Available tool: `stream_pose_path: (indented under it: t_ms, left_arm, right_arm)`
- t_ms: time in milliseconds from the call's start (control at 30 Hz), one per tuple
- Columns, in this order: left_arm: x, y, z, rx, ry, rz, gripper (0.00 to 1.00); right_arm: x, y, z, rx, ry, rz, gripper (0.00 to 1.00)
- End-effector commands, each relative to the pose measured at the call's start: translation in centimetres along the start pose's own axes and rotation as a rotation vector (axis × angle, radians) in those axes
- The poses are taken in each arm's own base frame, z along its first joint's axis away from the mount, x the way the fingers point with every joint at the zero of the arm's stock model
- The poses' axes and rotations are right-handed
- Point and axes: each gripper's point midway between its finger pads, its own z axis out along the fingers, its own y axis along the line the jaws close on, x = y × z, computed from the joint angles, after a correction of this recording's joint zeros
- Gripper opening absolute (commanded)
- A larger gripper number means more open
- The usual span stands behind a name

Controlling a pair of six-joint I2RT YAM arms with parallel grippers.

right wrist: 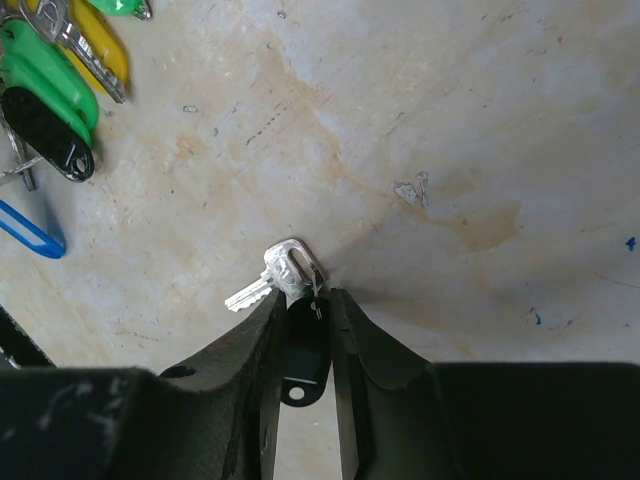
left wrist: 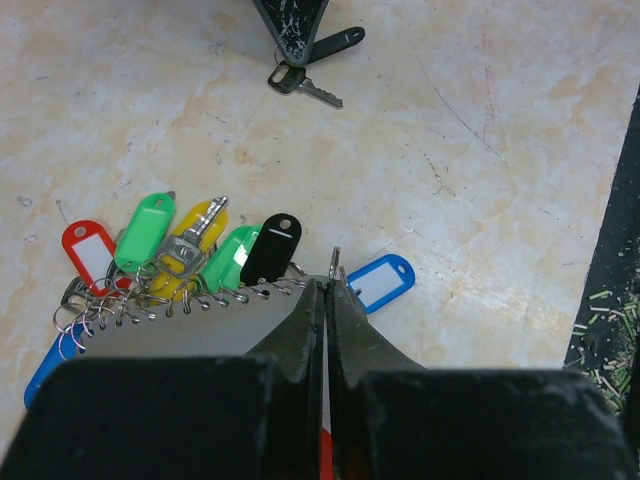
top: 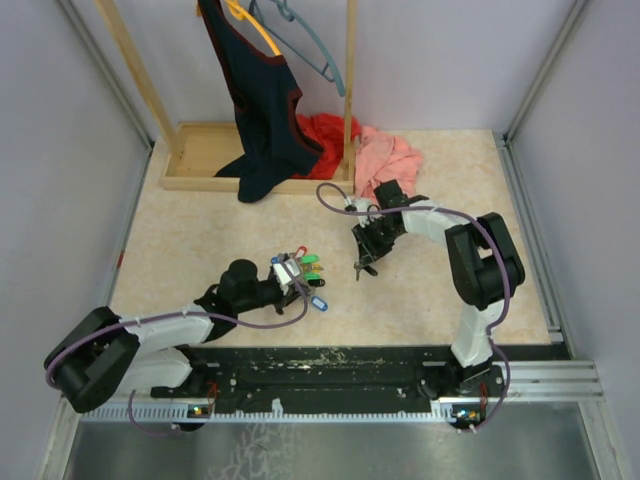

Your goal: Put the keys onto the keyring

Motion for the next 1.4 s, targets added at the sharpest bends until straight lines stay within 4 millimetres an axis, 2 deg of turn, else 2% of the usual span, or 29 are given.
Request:
stream_pose_path:
  t_ms: [0, 167, 367, 533, 767, 1000, 1167, 1367]
  left_arm:
    - [-1.3, 0.2, 0.4, 0.01, -0.034, 0.012, 0.01]
    - [-1.2, 0.1, 0.5, 0.015, -0.026, 0.008, 0.01]
    - [-1.3, 0.2, 0.4, 0.01, -0.033, 0.012, 0.01]
    - [-2.1, 0.1, 0.1, 0.009, -0.071, 0.029, 0.01]
    - [-3.3, 0.7, -0.5, -0.029, -0.129, 0.082, 0.01]
    - [-4.9, 0.6, -1.4, -0.039, -0.22, 0.143, 0.01]
    - [-5.9, 0.6, -1.6, -0.011, -0.269, 0.186, 0.01]
    - [-6.5, 0.7, -1.4, 0.035, -0.308, 0.227, 0.01]
  right_arm:
    - [-2.1, -0.2, -0.6, -0.001, -0.047, -0.035, 0.24]
    - [-2.0, -0.5, -0.6, 0.017, -0.043, -0.032, 0.17]
    - [-2.6, -0.3, -1.2, 0.074, -0.068, -0.073, 0.0]
    - [-4.0, 1.0, -2.7, 0.167, -0.152, -0.177, 0.0]
    - [-6.6, 5.0, -5.1, 0.176, -0.392, -0.34, 0.0]
    - [-7.7, 8.7, -7.0, 0.08, -0.643, -0.464, 0.0]
    - [-8.0, 10.8, -8.1, 0.015, -0.746, -0.525, 0.0]
    - [-7.3, 13.7, -9.2, -0.087, -0.857, -0.615, 0.0]
